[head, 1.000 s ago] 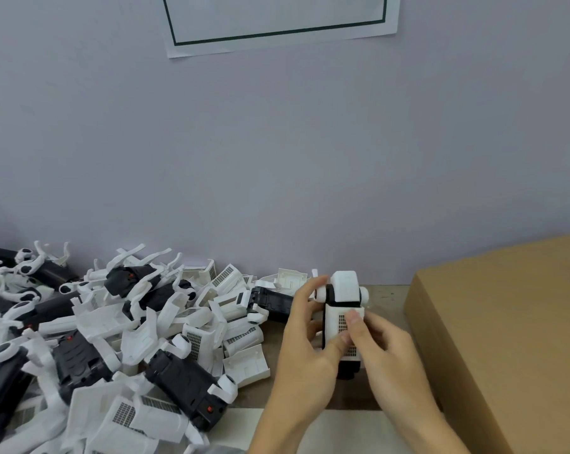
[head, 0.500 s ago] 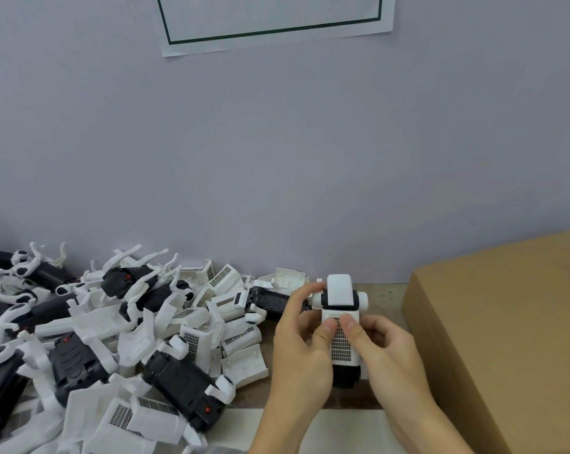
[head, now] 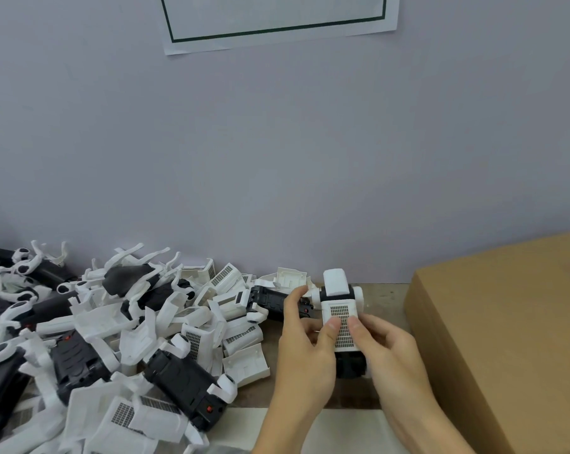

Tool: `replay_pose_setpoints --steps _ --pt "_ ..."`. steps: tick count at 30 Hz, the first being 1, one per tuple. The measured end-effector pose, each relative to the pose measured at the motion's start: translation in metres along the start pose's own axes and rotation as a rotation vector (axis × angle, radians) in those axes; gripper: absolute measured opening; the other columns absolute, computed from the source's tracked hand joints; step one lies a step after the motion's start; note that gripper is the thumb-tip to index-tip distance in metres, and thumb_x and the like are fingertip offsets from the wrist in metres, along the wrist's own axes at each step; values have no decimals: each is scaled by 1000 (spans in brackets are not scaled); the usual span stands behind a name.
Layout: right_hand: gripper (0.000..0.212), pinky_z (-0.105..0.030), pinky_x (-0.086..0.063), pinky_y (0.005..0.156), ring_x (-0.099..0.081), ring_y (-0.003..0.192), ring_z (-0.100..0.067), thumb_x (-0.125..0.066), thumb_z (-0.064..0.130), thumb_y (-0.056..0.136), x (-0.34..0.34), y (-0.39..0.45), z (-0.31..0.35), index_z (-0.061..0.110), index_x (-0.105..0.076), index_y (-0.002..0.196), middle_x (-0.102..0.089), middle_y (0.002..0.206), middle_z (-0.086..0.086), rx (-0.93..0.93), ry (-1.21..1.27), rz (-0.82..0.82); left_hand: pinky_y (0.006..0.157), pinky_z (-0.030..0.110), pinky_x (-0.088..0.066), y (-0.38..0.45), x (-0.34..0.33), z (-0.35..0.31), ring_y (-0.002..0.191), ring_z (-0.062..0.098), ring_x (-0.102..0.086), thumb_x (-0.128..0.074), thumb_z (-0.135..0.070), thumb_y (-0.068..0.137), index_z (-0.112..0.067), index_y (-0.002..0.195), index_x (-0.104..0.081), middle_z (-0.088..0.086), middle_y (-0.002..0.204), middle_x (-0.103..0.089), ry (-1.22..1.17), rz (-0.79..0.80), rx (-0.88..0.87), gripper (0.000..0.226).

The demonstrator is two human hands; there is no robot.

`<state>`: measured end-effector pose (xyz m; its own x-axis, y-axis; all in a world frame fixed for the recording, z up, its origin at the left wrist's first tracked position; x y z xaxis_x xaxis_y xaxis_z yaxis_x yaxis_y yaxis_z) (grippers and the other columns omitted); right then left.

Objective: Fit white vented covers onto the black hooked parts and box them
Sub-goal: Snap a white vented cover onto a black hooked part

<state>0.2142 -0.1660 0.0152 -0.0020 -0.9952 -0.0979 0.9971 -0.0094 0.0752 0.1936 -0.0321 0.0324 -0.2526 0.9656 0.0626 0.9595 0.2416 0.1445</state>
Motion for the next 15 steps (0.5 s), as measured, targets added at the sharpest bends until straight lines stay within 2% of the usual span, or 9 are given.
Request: replay_pose_setpoints --steps 2,5,7,9,11,12,15 --pt "25 -19 -54 76 -71 88 0 -60 13 97 0 -1 6 33 -73 89 -77 89 17 68 -106 -20 77 29 -56 0 -1 0 87 15 -69 -63 -11 97 -48 127 -41 6 92 -70 13 3 4 52" --pt "27 -16 -54 73 -71 86 -1 -59 12 98 2 -3 10 32 -74 88 -77 87 16 103 -131 -51 79 25 -55 0 -1 -3 87 15 -70 -65 -9 95 -49 120 -43 4 89 -72 6 -12 -26 52" --pt "19 -29 -56 82 -72 90 -7 -60 18 97 3 -3 9 26 -78 95 -78 90 10 79 -63 -70 79 20 -52 0 1 -6 88 13 -70 -67 -12 94 -45 123 -44 0 86 -73 -31 -18 -45 49" --pt "19 -41 -58 87 -73 92 -12 -60 26 97 3 -3 6 23 -78 101 -78 92 4 42 -9 -77 83 20 -52 -1 -3 -6 96 12 -70 -67 -11 94 -43 126 -44 0 95 -75 -79 25 -42 50" --pt "19 -43 -58 88 -74 92 -15 -60 27 97 2 -3 4 23 -78 101 -78 93 2 24 21 -80 84 20 -53 -3 -6 -6 100 11 -70 -67 -6 93 -44 125 -45 2 101 -75 -64 53 -44 54" --pt "18 -40 -58 86 -74 91 -12 -60 26 97 2 -3 5 25 -78 99 -78 92 4 32 14 -79 82 19 -53 -3 -5 -7 99 10 -70 -66 -4 93 -46 123 -45 0 100 -75 -37 46 -50 56" --pt "17 -19 -56 74 -73 87 -3 -65 19 94 1 -4 15 33 -75 90 -78 88 12 105 -29 -64 75 14 -52 -2 -1 -7 92 7 -71 -64 2 92 -47 118 -46 -3 95 -75 4 11 -60 58"
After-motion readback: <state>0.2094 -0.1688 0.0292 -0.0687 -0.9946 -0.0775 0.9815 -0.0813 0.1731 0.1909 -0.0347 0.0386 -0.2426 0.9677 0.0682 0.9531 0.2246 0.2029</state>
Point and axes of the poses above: each hand's wrist, its own y-axis towards the middle knuckle, its own x-axis out of the back of the hand, z = x × y, the point moved 9 cm from there along y, towards the middle knuckle
